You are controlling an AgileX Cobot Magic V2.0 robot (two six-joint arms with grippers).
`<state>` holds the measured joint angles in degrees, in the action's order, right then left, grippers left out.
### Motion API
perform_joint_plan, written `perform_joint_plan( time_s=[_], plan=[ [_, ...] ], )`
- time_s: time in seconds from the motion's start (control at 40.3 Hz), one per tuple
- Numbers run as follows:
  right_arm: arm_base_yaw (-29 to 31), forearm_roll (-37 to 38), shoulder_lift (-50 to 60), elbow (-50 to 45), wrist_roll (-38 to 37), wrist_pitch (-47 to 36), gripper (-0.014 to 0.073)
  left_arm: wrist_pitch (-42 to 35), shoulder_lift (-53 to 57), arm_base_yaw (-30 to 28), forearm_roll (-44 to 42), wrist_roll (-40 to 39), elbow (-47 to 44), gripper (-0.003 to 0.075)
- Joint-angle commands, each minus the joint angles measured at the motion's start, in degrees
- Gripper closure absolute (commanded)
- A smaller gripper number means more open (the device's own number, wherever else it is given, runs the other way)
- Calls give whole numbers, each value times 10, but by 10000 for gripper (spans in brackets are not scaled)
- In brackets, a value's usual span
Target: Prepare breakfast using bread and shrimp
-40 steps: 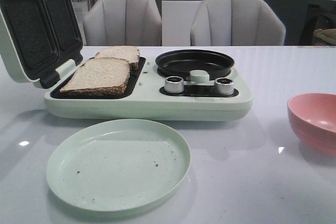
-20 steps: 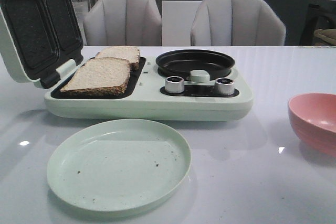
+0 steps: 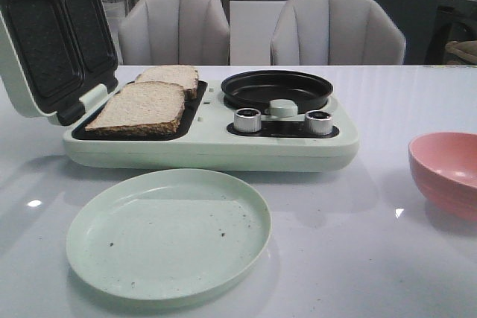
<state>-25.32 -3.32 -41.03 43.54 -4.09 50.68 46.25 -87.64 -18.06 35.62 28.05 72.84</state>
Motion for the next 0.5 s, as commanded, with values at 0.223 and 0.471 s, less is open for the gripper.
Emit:
perform_joint_plan(
  time_s=[0.223, 0.471],
  plan=[
    [3, 1, 2, 14, 0, -37, 75, -28, -92, 0, 88, 3, 143, 620],
    [3, 1, 2, 14, 0, -37, 75, -16, -139, 37, 102, 3, 188, 620]
  ],
)
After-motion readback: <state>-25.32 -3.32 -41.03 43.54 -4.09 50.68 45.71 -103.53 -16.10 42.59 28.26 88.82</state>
